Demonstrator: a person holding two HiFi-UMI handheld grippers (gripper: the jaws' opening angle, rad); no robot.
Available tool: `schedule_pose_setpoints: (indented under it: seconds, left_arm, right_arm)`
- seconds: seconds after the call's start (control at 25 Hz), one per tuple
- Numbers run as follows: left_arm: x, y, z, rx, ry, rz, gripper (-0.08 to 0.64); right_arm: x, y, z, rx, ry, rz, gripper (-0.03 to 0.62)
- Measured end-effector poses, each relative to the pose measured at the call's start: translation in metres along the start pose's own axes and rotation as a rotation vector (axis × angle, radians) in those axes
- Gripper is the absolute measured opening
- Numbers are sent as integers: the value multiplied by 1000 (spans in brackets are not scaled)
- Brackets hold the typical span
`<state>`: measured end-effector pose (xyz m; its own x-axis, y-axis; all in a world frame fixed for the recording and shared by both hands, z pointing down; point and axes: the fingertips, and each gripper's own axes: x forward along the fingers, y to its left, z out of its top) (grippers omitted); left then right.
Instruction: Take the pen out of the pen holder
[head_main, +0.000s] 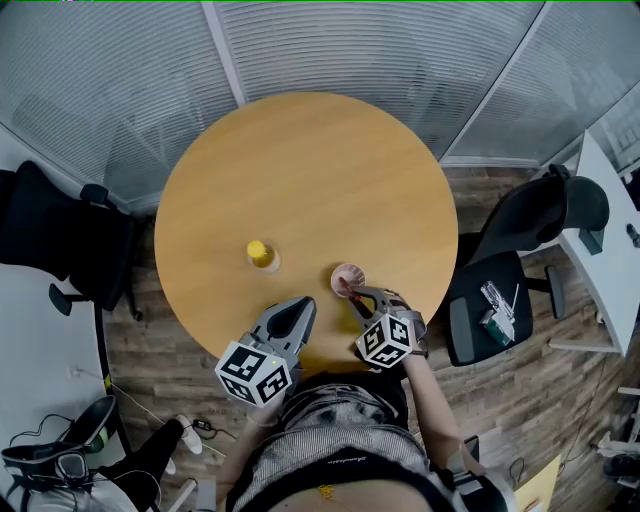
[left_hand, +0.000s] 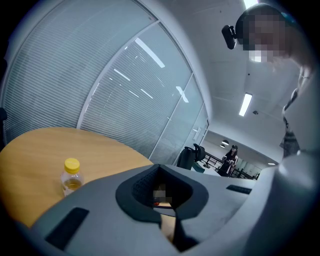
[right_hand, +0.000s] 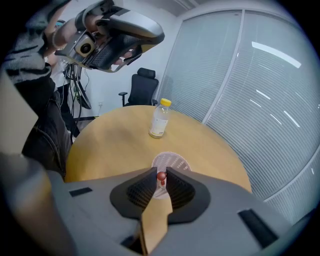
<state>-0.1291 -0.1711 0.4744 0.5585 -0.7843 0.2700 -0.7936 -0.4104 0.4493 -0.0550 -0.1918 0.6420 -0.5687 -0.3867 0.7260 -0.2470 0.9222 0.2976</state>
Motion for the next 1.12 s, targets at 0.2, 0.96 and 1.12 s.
schedule_pose_setpoints:
  seconds: [0.2, 0.96, 1.12]
  left_arm:
    - [-2, -2, -2, 7, 2, -2, 3]
    - [1, -10, -10, 17, 30, -21, 3]
    - [2, -12, -10, 21, 32, -27, 3]
  right_arm:
    - [-6, -3, 2, 74, -11, 2, 69]
    - [-40, -30, 13, 479, -101, 5, 68]
    - [-54, -35, 19, 521, -125, -8, 69]
